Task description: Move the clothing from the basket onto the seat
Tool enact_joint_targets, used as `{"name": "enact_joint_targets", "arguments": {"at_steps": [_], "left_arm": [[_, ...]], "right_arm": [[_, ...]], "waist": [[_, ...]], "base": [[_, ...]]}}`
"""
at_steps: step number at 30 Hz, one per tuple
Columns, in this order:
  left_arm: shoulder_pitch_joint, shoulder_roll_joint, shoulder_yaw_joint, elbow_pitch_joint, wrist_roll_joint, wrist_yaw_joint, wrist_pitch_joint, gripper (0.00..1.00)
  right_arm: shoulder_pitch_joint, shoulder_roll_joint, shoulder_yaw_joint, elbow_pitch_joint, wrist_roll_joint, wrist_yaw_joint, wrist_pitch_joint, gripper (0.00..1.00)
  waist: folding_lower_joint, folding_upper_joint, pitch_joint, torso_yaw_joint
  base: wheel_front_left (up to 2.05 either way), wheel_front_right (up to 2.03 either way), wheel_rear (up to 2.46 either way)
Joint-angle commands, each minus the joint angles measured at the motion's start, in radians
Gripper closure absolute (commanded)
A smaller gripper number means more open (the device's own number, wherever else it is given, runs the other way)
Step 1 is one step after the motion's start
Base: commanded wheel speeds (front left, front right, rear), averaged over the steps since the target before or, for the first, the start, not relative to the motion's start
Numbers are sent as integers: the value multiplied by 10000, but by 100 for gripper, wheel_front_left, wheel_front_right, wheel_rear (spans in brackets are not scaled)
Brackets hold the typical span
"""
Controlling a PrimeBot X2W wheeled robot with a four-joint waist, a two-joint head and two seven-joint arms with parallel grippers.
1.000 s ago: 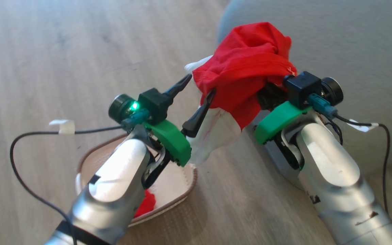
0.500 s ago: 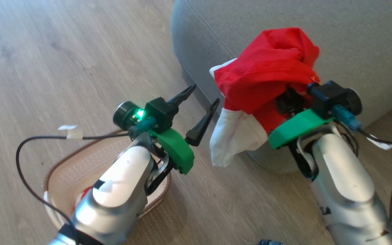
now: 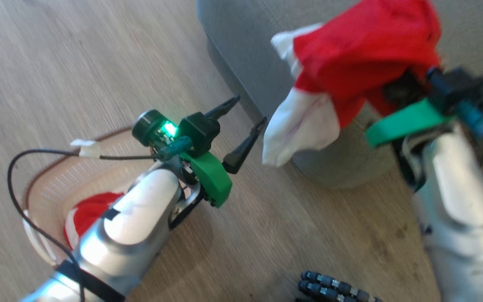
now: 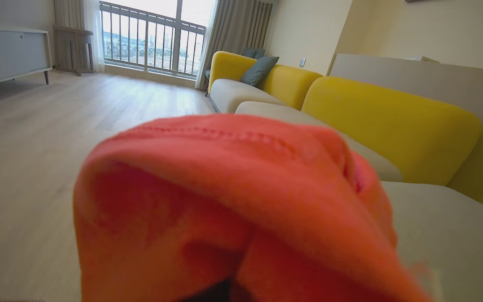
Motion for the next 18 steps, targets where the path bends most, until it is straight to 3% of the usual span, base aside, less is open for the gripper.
{"name": "enact_joint_targets", "arguments": {"at_steps": [1,10,18], "left_arm": [[-622,221,214,-361,-31,-13,-95,0],[-942,981,109,-565,46,-2,-50,0],[-1253,1348,-54,-1182,187,-4,276,0]], "right_arm": [[-690,-180,-76,-258,-53,-2,-67,100],[-2959,-896,-803,717,-218,-2,-67,100],[-4942,-1929,-2264,1817,-734,-2,-67,100]], "waist": [[-1,0,429,-22],[-1,0,1687,7],[-1,0,2745,616]], "base": [[0,0,0],[0,0,0],[0,0,0]]}}
